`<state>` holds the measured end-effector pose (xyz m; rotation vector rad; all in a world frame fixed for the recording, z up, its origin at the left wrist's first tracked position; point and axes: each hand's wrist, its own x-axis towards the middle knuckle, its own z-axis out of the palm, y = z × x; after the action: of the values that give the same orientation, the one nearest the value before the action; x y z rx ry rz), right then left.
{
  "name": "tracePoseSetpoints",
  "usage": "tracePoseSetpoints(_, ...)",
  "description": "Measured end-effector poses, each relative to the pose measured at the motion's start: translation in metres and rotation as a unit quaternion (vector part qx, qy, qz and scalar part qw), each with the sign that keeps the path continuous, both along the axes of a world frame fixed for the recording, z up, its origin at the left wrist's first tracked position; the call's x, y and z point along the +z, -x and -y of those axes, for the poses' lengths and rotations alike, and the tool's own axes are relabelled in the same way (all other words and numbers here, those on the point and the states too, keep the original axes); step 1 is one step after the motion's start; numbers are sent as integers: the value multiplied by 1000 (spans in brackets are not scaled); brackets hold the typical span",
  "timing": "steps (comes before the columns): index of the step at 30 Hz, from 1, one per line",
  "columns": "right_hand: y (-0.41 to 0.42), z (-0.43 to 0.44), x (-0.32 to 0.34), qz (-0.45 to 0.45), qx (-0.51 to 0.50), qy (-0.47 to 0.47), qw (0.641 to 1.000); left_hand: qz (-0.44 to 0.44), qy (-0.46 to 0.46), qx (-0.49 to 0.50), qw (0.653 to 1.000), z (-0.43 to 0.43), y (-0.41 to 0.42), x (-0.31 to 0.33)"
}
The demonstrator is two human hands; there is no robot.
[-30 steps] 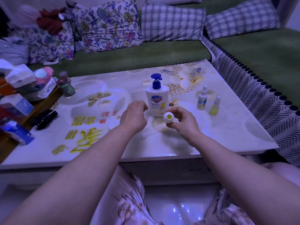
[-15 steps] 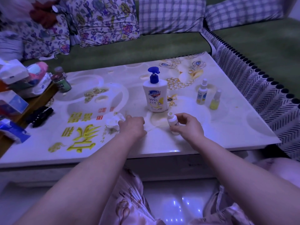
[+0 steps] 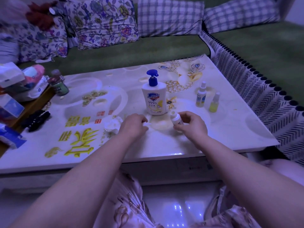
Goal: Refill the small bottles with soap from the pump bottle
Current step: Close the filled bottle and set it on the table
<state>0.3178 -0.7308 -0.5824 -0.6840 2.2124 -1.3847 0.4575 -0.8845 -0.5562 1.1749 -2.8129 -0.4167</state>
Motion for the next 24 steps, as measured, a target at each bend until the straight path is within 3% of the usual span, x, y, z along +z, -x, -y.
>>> tracePoseSetpoints(6,7,-1,9,-44,-32,-19,998,-190,-135,-5,972,-4,-2,35)
tracePoseSetpoints(9,10,1,17,-74,-42,-37,996,-243,-184,-2,952,-2,-1,41)
tracePoseSetpoints(24,15,7,21,-130,-51,-81,987,-243,-162,-13,956,-3,8,56)
